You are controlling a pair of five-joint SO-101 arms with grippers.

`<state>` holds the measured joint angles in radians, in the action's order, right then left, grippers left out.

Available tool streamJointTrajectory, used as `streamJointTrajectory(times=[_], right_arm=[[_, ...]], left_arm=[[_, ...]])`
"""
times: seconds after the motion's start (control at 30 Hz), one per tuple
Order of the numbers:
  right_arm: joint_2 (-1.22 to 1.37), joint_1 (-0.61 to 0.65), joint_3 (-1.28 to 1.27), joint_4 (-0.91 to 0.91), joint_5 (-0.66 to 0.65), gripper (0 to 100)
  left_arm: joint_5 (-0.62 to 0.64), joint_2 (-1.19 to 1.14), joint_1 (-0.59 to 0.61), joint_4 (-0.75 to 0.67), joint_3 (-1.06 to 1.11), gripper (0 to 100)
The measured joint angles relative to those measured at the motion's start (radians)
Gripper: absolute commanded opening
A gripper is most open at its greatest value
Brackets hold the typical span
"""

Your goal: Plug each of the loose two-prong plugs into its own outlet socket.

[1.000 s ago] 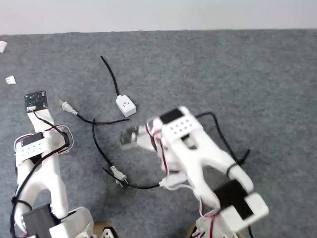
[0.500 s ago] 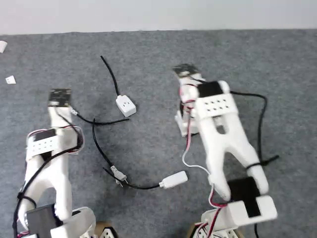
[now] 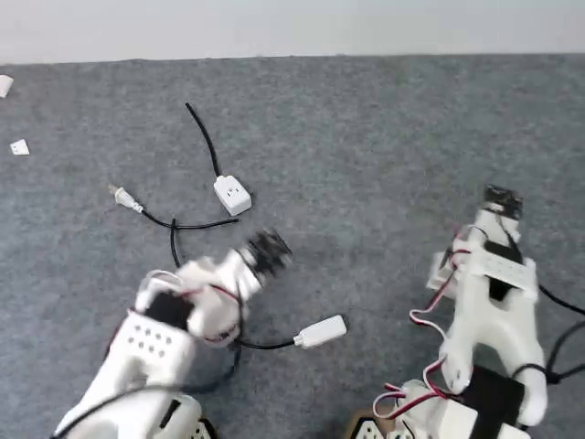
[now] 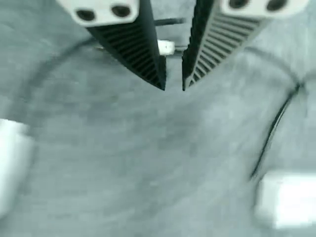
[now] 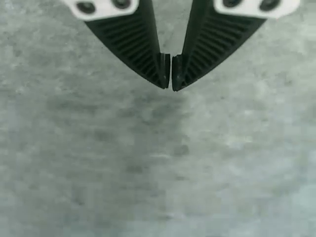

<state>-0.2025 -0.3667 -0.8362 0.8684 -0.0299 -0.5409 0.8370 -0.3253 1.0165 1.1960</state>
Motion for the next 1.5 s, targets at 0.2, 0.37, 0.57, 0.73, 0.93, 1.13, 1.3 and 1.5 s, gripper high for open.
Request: streamJointTrajectory(times=[0.2, 0.37, 0.57, 0.73, 0.93, 1.13, 1.3, 1.5], right_arm=[[0.0, -0.005, -0.006, -0.055, -0.009, 1.3], [0.031, -0.005, -0.006, -0.052, -0.015, 1.3], [0.058, -0.003, 0.012, -0.04, -0.015, 1.3], [0.058, -0.003, 0.014, -0.04, -0.015, 1.3], [0.058, -0.003, 0.014, -0.04, -0.015, 1.3], [0.058, -0.003, 0.014, -0.04, -0.015, 1.3], [0.058, -0.003, 0.014, -0.04, -0.015, 1.3], [0.058, -0.003, 0.014, -0.04, -0.015, 1.3]], left_arm=[[-0.012, 0.195, -0.373, 0.25, -0.025, 5], [-0.015, 0.16, -0.572, 0.255, -0.032, 1], [0.015, -0.092, -0.597, 0.13, -0.12, 2], [0.034, -0.354, -0.609, 0.064, -0.236, 2], [0.071, -0.621, -0.684, 0.052, -0.365, 2], [0.069, -0.816, -0.661, 0.052, -0.466, 1], [0.074, -0.902, -0.565, 0.052, -0.551, 1], [0.074, -0.907, -0.47, 0.052, -0.605, 1]])
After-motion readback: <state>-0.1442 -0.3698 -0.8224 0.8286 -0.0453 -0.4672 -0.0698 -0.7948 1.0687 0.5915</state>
